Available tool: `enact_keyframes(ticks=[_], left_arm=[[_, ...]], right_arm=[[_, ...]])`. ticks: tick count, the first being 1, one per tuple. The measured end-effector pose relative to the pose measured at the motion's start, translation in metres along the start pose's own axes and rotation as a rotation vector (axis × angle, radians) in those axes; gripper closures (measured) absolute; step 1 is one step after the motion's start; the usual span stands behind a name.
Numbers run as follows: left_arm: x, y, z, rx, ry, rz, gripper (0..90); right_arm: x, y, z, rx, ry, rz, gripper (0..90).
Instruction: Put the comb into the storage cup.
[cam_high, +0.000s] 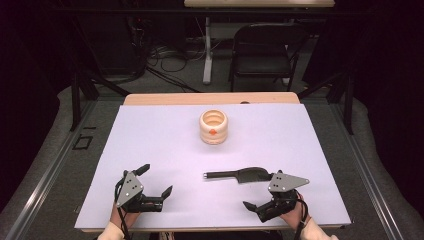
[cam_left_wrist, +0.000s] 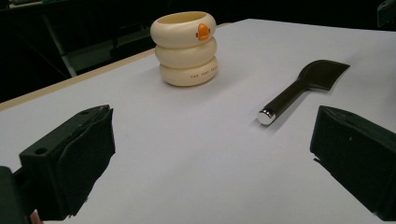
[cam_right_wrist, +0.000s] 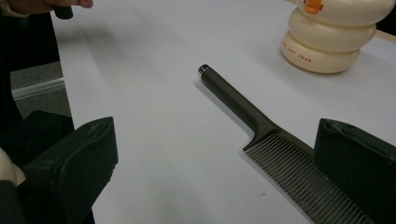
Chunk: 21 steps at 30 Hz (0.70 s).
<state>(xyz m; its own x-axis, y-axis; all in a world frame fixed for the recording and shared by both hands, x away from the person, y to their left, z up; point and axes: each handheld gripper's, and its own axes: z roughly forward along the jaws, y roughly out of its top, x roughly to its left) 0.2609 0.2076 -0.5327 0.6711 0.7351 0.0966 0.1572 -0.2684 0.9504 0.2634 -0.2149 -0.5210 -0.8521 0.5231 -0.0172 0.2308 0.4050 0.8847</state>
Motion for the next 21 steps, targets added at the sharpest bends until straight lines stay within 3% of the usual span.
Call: enact_keyframes(ticks=[21], left_arm=[[0.001, 0.0, 0.001, -0.001, -0.002, 0.001, 0.0]], right_arm=[[0.0, 0.009, 0.019, 0.04, 0.051, -0.021, 0.0]])
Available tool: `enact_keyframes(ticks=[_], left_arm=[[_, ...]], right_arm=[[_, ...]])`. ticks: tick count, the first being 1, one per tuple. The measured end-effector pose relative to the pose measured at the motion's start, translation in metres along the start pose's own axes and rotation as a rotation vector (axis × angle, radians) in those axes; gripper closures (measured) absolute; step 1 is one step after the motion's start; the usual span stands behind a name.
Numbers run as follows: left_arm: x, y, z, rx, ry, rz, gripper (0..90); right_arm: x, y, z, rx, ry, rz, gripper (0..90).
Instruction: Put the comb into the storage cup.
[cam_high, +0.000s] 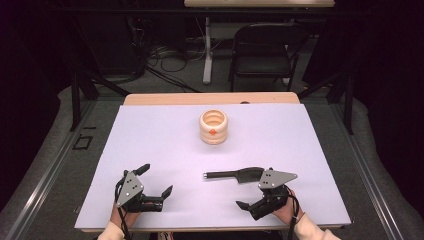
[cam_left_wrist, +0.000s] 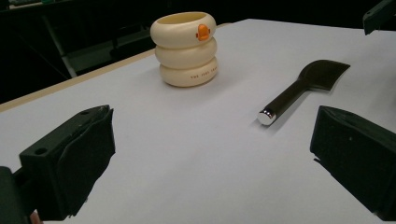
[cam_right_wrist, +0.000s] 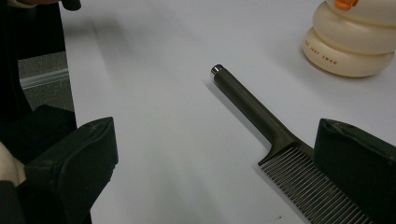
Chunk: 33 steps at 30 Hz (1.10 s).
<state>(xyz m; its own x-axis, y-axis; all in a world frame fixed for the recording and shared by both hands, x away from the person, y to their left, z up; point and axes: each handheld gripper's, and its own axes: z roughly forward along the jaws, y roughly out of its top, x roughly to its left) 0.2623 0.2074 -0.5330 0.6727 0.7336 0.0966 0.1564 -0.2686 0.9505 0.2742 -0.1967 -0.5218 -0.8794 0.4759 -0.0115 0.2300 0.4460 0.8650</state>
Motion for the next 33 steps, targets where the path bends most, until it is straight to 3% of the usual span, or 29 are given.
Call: enact_keyframes(ticks=[33], left_arm=[[0.0, 0.0, 0.001, 0.004, 0.001, 0.003, 0.0]], right_arm=[[-0.006, 0.016, 0.03, 0.051, 0.055, -0.012, 0.0]])
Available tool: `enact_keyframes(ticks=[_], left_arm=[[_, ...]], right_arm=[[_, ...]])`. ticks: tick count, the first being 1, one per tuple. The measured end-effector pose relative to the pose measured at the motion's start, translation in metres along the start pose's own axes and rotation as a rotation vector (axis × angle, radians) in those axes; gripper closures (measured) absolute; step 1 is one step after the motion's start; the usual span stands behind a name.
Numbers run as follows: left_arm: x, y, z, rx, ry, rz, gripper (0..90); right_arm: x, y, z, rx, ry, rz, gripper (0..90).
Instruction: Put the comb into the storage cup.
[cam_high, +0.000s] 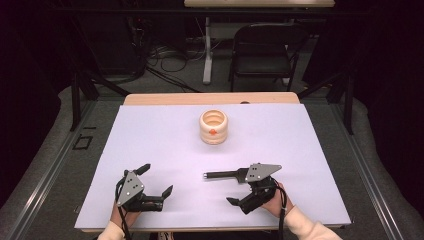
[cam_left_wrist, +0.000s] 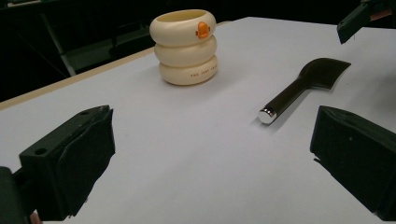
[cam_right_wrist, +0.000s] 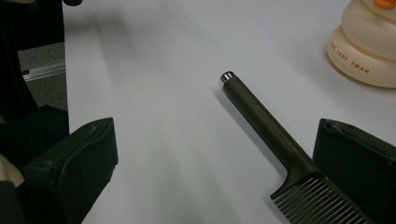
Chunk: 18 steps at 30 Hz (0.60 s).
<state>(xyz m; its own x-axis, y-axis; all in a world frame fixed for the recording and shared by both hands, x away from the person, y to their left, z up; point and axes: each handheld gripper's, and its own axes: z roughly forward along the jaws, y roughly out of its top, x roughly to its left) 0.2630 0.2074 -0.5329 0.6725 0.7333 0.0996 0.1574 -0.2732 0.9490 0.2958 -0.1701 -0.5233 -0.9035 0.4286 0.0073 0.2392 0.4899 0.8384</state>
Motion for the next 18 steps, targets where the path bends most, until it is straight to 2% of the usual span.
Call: enact_keyframes(ticks=[10, 14, 18], left_arm=[[0.0, 0.0, 0.0, 0.0, -0.001, -0.003, 0.0], [0.0, 0.0, 0.0, 0.001, -0.001, -0.003, 0.0], [0.0, 0.0, 0.001, 0.001, -0.002, -0.004, 0.0]], right_arm=[[-0.003, 0.006, 0.011, 0.009, 0.004, -0.005, 0.9], [-0.004, 0.008, 0.013, 0.009, 0.0, -0.005, 4.7], [-0.005, 0.01, 0.016, 0.01, 0.0, -0.005, 14.5]])
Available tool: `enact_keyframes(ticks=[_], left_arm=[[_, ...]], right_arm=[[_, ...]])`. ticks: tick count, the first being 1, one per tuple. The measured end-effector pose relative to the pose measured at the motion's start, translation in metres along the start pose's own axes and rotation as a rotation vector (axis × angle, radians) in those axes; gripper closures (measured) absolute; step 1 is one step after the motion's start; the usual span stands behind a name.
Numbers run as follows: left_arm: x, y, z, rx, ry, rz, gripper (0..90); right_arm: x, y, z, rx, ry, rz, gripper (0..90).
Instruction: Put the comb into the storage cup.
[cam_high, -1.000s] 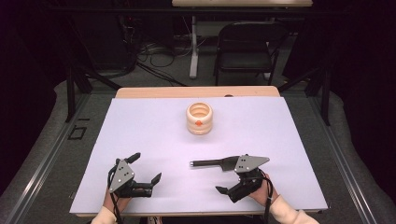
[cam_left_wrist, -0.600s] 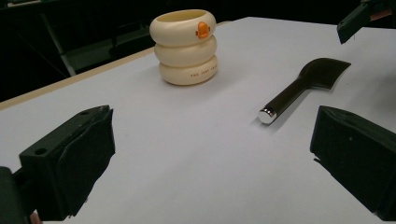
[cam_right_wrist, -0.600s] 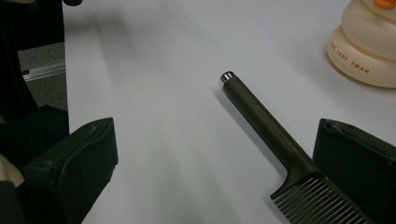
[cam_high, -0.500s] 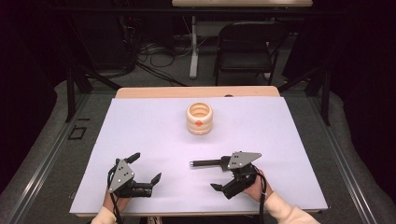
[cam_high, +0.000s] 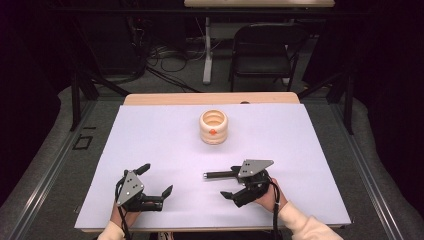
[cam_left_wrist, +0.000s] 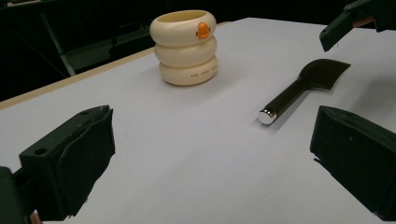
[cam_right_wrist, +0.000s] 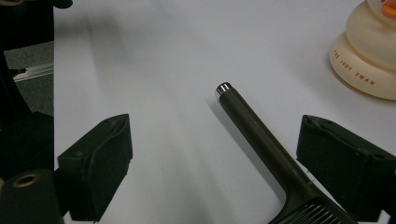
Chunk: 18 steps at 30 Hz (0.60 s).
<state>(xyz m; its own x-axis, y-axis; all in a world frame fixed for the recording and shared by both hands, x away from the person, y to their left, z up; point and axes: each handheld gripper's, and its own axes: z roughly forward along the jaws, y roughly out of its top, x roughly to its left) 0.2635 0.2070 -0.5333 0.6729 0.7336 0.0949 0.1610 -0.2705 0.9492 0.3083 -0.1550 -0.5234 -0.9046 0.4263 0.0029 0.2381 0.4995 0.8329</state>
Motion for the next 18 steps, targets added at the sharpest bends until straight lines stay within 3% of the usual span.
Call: enact_keyframes(ticks=[5, 14, 18], left_arm=[[0.0, 0.0, 0.0, 0.001, -0.002, 0.001, 0.0], [0.0, 0.0, 0.001, 0.004, -0.005, 0.001, 0.0], [0.001, 0.0, 0.001, 0.006, -0.005, 0.004, 0.0]], right_arm=[[0.0, 0.003, 0.005, 0.016, -0.014, -0.005, 26.6], [-0.002, 0.009, 0.014, 0.036, -0.038, 0.002, 68.3], [-0.004, 0.012, 0.018, 0.039, -0.054, 0.009, 80.9]])
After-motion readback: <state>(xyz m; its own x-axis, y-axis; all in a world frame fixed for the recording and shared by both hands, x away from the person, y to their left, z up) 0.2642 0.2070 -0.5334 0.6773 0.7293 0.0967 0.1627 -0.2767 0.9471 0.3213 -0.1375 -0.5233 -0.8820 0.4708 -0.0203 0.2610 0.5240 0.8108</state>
